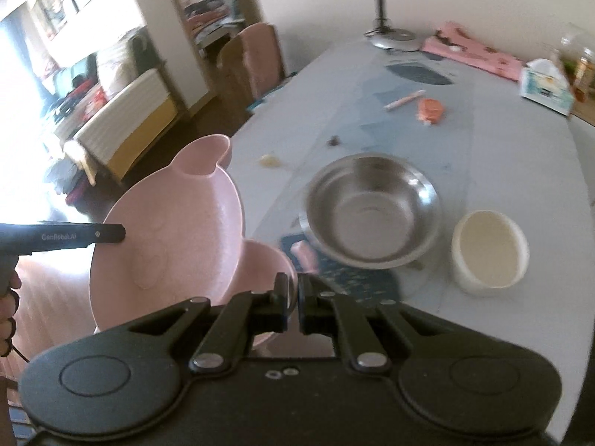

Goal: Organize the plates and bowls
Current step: 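Lift the pink plate with the left tool toward the white plate stack, then lower the pink plate onto the white plates with the left tool, then open the left tool and raise both tools away from the stack, then close both tools on the rim of the large steel bowl, then lift the steel bowl with both tools and carry it toward the plate stack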

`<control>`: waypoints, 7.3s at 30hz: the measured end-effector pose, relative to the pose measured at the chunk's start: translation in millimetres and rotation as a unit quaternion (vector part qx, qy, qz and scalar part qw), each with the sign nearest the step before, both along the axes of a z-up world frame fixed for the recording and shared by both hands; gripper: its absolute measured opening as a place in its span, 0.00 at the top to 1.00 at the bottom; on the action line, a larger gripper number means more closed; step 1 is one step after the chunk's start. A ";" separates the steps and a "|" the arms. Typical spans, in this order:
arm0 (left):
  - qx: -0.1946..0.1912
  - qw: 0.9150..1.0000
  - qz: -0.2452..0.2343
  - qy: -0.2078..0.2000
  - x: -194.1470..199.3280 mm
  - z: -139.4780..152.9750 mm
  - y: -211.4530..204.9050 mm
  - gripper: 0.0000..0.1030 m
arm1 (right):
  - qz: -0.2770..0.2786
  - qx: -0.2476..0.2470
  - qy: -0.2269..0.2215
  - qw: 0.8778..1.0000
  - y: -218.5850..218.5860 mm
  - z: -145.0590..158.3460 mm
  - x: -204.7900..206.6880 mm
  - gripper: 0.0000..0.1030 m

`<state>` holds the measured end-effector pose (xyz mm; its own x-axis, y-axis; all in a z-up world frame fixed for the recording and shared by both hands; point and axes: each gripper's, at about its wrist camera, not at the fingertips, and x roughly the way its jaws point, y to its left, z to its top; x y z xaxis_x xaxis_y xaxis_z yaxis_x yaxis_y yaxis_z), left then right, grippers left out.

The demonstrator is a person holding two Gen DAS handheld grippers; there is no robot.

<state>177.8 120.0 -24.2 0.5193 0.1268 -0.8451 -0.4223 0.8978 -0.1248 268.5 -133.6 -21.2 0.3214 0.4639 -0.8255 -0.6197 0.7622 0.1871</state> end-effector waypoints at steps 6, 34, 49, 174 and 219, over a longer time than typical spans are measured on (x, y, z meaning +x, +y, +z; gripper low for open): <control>-0.007 0.999 0.040 0.004 -48.2 -19.2 21.7 0.87 | 0.037 -0.017 0.007 0.999 38.2 -16.8 -24.7 0.94; -0.026 0.997 0.075 0.025 -114.3 -101.8 48.1 0.87 | 0.100 -0.091 0.035 0.990 95.8 -97.4 -69.2 0.92; -0.059 0.995 0.065 0.043 -120.4 -119.8 36.9 0.87 | 0.099 -0.141 0.030 0.985 92.8 -104.5 -76.7 0.92; 0.085 0.987 -0.131 0.020 270.2 -119.9 -99.7 0.23 | -0.190 -0.025 0.060 0.980 -53.4 -137.4 121.6 0.37; 0.059 0.992 -0.112 0.011 229.9 -55.0 -95.6 0.83 | -0.196 0.022 0.011 0.980 -55.9 -65.3 88.8 0.80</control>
<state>407.7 24.4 -79.2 0.5277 0.1086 -0.8425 -0.2115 0.9773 -0.0066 357.3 -189.5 -86.4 0.4645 0.3430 -0.8165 -0.2755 0.9322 0.2348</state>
